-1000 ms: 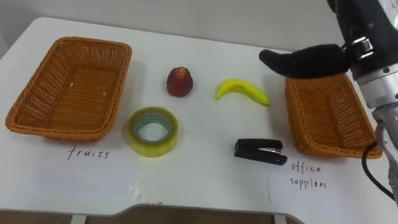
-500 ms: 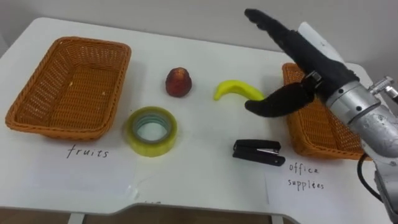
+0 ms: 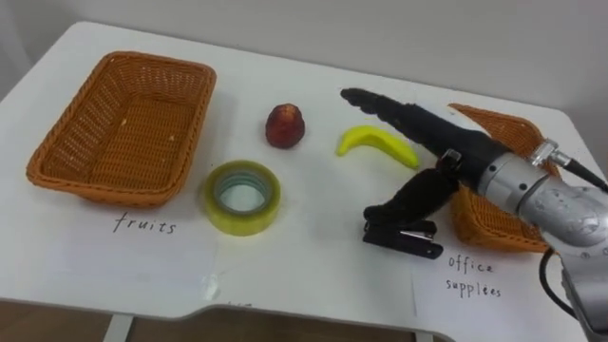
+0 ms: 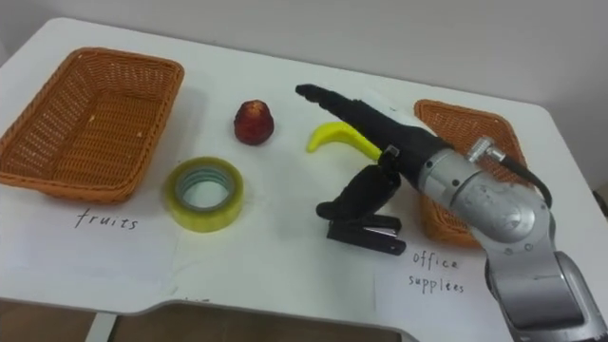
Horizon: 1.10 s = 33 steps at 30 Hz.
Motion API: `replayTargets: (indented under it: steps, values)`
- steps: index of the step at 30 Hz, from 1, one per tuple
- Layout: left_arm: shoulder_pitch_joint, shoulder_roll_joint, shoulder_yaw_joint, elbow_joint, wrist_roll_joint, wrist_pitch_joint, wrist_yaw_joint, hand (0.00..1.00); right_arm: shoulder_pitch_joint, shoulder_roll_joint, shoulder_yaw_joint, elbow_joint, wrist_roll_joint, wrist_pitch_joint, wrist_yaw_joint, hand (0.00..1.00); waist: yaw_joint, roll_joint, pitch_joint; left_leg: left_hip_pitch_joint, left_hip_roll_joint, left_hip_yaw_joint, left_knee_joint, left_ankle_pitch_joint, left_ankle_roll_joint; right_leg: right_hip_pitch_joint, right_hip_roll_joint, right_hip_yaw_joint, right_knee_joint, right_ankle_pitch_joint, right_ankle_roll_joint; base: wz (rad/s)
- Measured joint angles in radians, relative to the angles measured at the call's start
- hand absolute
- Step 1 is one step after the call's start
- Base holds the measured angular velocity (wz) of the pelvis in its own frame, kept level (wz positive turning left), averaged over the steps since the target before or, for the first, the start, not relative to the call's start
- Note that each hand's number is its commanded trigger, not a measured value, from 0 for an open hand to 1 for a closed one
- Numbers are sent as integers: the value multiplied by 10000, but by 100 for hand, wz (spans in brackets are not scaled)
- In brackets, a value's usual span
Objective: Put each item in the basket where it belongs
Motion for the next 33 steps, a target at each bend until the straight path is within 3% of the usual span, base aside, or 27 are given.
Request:
replayTargets:
  steps: [4,16,33]
  values:
    - [-11,83,0,0,1,0,9,0,0,0,27,62,0,60,351,0,6,-42,71,-19,-5,2,-6,0,0,-18,11,-6,1,1,-1,0]
    - [-105,102,22,-31,35,46,15,0,1,-1,28,63,-37,101,1202,0,-3,-114,27,-31,-12,2,-31,-1,-1,-25,2,-7,-5,1,-1,0]
    - [-241,105,12,-8,42,410,14,0,204,1,91,771,-1517,727,1955,0,14,29,63,2,-11,8,23,0,0,9,11,93,3,1,-2,0]
